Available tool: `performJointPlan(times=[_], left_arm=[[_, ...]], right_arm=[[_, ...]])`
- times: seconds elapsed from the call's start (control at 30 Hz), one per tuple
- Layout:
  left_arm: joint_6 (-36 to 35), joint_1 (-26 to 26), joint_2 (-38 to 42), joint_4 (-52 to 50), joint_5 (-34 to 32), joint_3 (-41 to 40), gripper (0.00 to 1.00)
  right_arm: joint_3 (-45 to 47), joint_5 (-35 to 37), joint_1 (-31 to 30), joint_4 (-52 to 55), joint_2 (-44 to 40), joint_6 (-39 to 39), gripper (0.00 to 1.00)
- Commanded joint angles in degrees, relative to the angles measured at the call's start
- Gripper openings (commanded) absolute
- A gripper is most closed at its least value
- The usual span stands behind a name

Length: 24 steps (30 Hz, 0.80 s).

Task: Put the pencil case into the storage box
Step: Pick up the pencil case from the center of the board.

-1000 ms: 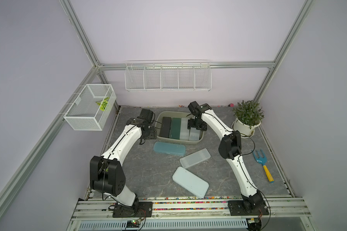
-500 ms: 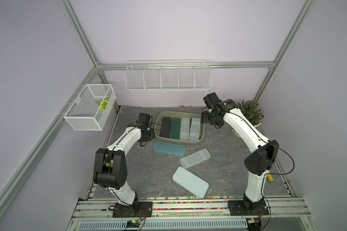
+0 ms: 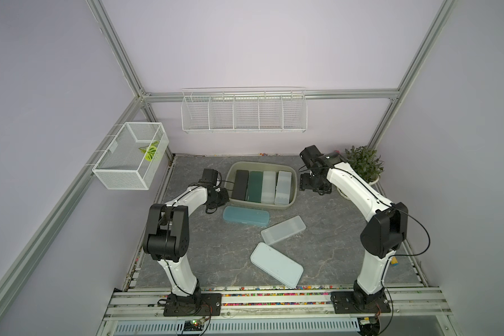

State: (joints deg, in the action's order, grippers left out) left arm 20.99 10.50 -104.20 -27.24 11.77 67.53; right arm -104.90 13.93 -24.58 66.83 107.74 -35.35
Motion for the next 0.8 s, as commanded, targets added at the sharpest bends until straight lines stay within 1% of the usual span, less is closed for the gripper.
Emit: performJointPlan(times=[0.0, 0.23, 0.37, 0.53, 0.6, 0.77], left_arm=[[1.05, -0.33, -1.26, 2.43, 2.09, -1.20, 0.00], [1.33, -0.33, -3.35, 3.62, 3.24, -2.20, 0.00], [0.10, -0.31, -3.20, 2.80, 3.44, -4.25, 0.00], [-2.14, -0.35, -0.27, 0.43, 4.20, -8.14, 0.00], [-3.07, -0.11, 1.71, -0.68, 6.04, -9.94, 0.00], [-4.03, 1.27, 6.26, -3.86, 8.30, -12.55, 0.00]], right_arm=[[0.80, 0.88, 0.70, 0.71, -1.66, -0.51, 0.82], [0.91, 0.57, 0.88, 0.89, -1.00, 0.69, 0.82], [1.18, 0.49, 0.95, 0.92, -0.66, 0.72, 0.82], [2.15, 0.01, 1.03, 0.23, -0.47, 0.38, 0.82], [2.74, -0.22, 1.04, -0.18, -0.55, 0.29, 0.82], [4.08, -1.16, 1.07, -1.17, -0.74, 0.00, 0.82]])
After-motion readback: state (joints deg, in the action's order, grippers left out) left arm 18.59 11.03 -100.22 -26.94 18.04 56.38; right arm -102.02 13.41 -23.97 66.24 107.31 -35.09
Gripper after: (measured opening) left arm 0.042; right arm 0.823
